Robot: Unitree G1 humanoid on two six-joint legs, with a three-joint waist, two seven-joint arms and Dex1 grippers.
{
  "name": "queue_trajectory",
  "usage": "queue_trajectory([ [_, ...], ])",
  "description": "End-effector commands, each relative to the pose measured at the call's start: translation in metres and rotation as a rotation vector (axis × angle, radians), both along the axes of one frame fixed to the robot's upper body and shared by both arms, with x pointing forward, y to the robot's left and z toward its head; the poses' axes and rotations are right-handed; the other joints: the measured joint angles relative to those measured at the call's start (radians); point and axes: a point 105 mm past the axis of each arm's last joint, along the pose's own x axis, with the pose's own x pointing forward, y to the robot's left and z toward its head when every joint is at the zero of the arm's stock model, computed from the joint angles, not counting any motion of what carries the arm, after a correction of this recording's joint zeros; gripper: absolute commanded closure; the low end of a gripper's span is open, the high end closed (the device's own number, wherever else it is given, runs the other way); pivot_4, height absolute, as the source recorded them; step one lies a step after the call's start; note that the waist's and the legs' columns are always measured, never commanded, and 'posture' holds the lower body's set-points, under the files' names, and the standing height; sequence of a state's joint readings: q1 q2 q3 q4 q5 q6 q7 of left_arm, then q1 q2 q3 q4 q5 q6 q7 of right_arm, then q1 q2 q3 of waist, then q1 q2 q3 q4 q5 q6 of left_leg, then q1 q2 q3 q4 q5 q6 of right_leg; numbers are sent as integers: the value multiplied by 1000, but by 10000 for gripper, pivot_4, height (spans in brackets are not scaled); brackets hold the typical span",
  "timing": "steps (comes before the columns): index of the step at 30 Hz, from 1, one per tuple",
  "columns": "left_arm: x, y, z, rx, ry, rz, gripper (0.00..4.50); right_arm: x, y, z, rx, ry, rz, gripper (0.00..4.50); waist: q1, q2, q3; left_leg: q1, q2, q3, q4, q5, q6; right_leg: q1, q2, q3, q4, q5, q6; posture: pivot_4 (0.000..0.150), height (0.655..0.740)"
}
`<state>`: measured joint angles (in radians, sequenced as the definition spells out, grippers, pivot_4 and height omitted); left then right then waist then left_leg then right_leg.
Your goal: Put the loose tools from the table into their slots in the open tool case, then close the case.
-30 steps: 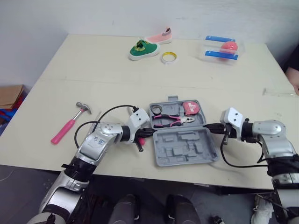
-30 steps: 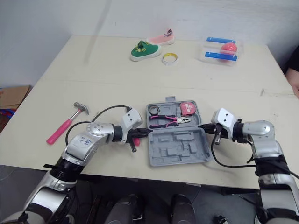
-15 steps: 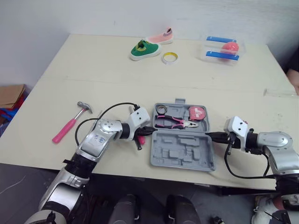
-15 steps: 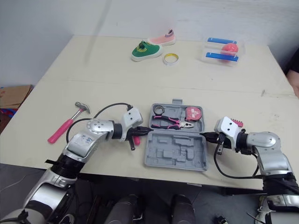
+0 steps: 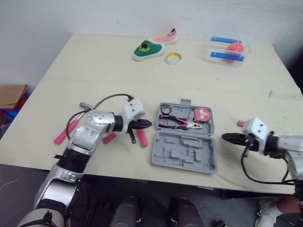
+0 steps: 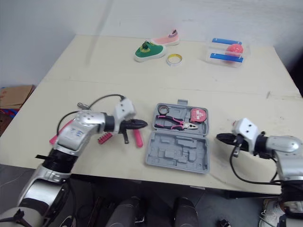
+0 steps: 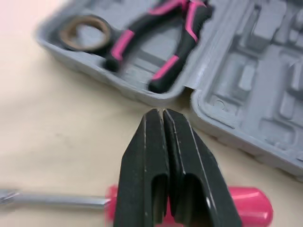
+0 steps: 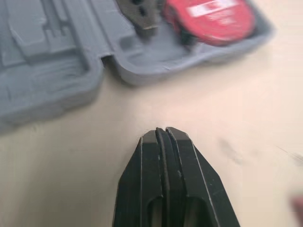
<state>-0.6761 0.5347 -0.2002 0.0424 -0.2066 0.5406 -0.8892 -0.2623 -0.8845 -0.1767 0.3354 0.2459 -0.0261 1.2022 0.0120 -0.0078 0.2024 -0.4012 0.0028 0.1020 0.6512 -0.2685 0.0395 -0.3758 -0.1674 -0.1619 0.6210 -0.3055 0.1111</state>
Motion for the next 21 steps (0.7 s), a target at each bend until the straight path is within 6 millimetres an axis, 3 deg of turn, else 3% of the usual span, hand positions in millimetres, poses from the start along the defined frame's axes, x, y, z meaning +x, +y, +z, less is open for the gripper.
queue_trajectory([
  [1,-24,76,47,-118,-212,45,33483,-27,-42,34,5,-104,-68,27389,-8,0,0,0,0,0,0,0,0,0,0,0,0,0,0,1500,7400],
  [3,-33,131,47,-128,-230,206,24980,-37,-62,41,17,-169,-144,17816,-19,0,0,2,1,1,-4,0,0,1,1,0,-1,0,0,1500,7400],
  [7,-54,213,47,-144,-239,491,8105,-58,-87,50,47,-290,-203,0,-17,0,1,5,1,5,-3,-4,2,1,0,0,-3,0,0,1500,7400],
  [9,-67,248,49,-153,-263,629,254,-68,-98,48,45,-317,-227,0,-14,0,1,6,1,5,-3,-9,0,1,-1,2,-3,1,2,1500,7400],
  [12,-84,280,44,-135,-267,743,254,-77,-111,44,9,-328,-263,0,-11,0,1,6,1,4,-3,-11,1,1,-4,5,-4,1,2,1500,7400],
  [17,-129,360,25,-143,-234,1108,254,-104,-151,30,-52,-292,-429,0,-17,0,1,7,1,6,-5,-12,-4,0,-9,4,-5,0,0,1500,7400],
  [21,-148,388,18,-117,-234,1245,254,-116,-159,18,-76,-269,-457,0,-23,-1,1,10,2,10,-6,-14,-3,1,-9,3,-5,0,0,1500,7400],
])
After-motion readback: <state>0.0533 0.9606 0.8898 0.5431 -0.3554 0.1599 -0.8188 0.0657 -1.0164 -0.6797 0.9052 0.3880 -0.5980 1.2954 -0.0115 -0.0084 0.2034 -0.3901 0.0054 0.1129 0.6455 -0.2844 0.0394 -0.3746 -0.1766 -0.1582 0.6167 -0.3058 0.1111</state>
